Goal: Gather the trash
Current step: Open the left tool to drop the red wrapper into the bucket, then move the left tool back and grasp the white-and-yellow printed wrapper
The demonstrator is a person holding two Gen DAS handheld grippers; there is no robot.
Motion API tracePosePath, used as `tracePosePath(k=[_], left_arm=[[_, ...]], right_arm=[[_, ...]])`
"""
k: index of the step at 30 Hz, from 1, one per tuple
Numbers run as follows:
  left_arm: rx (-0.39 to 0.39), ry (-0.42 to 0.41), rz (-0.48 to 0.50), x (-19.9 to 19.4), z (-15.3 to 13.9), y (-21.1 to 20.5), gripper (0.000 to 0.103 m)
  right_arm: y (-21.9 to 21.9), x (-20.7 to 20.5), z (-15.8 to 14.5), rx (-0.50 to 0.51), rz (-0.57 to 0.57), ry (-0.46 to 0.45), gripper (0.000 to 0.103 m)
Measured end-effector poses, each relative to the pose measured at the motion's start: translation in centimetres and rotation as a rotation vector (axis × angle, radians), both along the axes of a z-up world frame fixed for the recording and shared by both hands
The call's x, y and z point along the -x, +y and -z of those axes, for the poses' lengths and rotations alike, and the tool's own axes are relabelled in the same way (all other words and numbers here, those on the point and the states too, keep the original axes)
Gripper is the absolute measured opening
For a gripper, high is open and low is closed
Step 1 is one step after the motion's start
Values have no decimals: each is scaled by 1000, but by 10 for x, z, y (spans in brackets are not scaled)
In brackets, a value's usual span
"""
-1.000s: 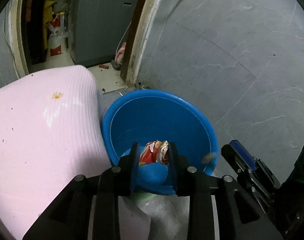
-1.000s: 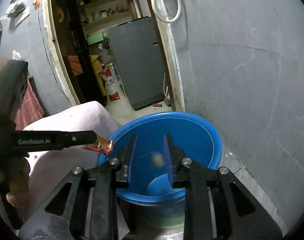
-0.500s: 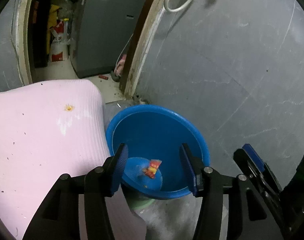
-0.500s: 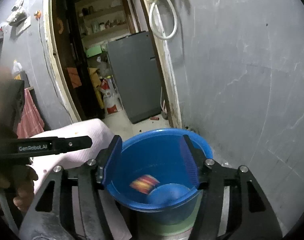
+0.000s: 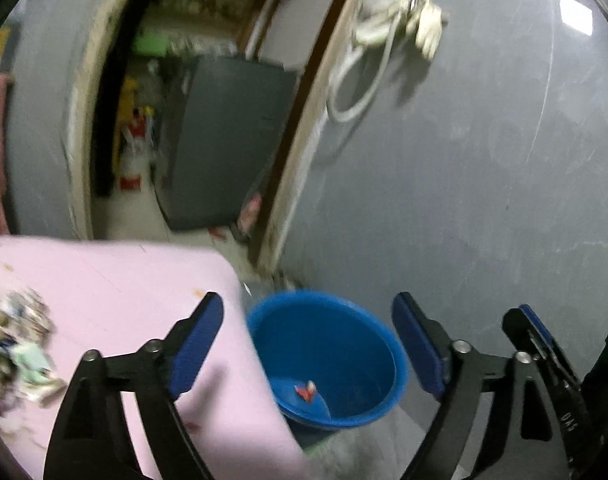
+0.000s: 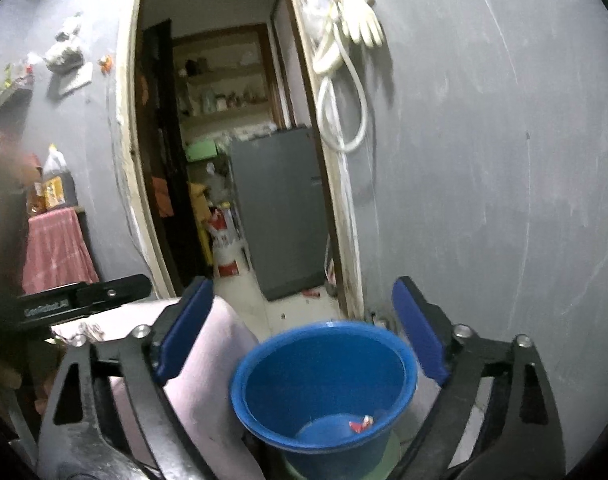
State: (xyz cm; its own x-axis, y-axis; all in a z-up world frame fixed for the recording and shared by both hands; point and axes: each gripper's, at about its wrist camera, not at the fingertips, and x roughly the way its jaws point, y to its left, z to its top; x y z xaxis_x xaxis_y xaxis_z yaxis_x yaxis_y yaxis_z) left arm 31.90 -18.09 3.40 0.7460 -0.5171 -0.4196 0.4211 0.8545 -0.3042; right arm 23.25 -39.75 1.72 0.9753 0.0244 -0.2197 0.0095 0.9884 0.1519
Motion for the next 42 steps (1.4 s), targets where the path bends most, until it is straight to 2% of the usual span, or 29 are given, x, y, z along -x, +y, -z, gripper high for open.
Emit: tracePosePath(k=[1, 3, 10, 14, 23, 28, 31, 42], left_arm=[[6, -23, -17, 5, -6, 7, 97], [21, -77, -68, 19, -21, 24, 101], [10, -207, -205, 67, -58, 87, 101], [-8, -247, -278, 95, -63, 121, 101], [-64, -272, -439, 127, -51, 195, 101], [-88, -245, -504, 129, -35, 229, 101], [-98, -198, -528, 127, -21, 244, 101], [-109, 87, -470, 93, 47, 265, 101]], right_arm=[[4, 3, -5, 4, -5, -17, 99], [14, 11, -17, 10, -22, -60, 103], [57, 28, -45, 40, -96, -158, 103], [90, 35, -52, 50, -154, -196, 103], [162, 33, -52, 67, -285, -217, 103], [198, 23, -42, 86, -356, -177, 103], [217, 11, -31, 103, -404, -123, 103], [247, -35, 20, 152, -484, 97, 102]])
